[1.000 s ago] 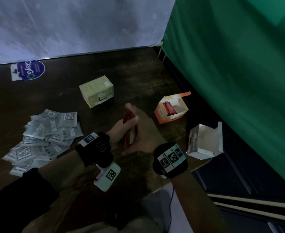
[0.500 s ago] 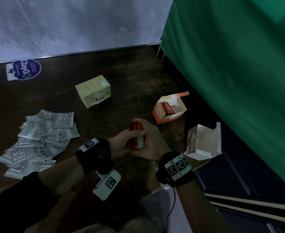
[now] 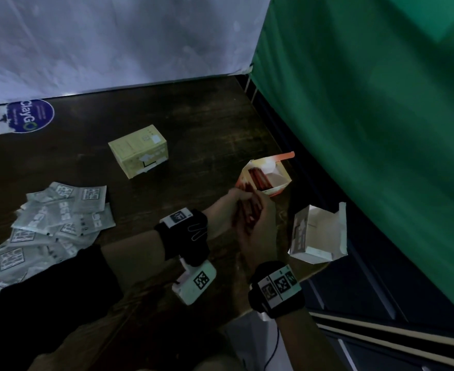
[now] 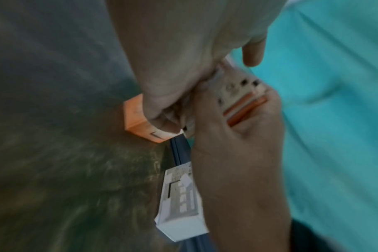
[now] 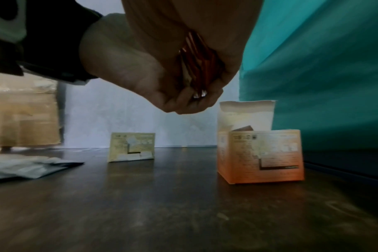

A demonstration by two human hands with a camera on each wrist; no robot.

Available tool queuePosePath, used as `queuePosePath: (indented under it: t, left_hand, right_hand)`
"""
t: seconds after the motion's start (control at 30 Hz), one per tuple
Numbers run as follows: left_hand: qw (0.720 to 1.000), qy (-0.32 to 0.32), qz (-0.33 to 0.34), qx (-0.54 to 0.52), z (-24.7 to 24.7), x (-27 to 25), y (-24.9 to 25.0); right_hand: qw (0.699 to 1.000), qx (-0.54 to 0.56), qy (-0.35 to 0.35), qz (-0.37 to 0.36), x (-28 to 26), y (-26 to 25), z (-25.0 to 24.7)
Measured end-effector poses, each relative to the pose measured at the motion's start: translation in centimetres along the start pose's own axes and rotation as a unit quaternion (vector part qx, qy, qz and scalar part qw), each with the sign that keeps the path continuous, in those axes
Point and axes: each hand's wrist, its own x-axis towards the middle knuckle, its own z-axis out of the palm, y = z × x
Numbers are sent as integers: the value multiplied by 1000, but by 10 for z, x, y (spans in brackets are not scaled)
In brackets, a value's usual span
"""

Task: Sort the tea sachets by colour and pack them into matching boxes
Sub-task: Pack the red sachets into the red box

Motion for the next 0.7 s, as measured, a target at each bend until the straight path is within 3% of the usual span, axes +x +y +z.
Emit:
queuePosePath:
  t: [0.1, 0.17, 0.2, 0.23, 0.33, 0.37, 0.43, 0.5, 0.57, 0.7]
  left_hand:
    - [987, -15, 20, 156, 17, 14, 10]
    - [952, -59, 68, 292, 23, 22, 17]
    - [921, -59, 106, 370, 23, 27, 21]
    - [868, -44, 153, 470, 18, 37, 23]
    - [601, 20, 186, 777, 3, 68, 28]
    - [548, 24, 185, 815, 0, 74, 28]
    - [479, 9, 188, 857, -7, 82, 26]
    - [447, 4, 187, 875, -12, 89, 23]
    - [443, 13, 188, 877, -16, 94, 19]
    - [423, -8, 180, 888, -20, 95, 18]
  right_hand:
    - [994, 28, 51, 94, 20, -2, -17]
    - [988, 10, 100, 119, 35, 2, -32]
    - [983, 24, 121, 137, 43, 2, -38]
    - [978, 33, 140, 153, 53, 4, -42]
    - [976, 15, 158, 149, 82, 16, -45]
    - [980, 6, 143, 139, 91, 18, -44]
    - [987, -34, 91, 126, 105, 29, -39]
    - [987, -101, 41, 117, 113, 36, -36]
    - [976, -185, -5, 111, 119, 41, -36]
    - [923, -335, -99, 162, 137, 44, -32]
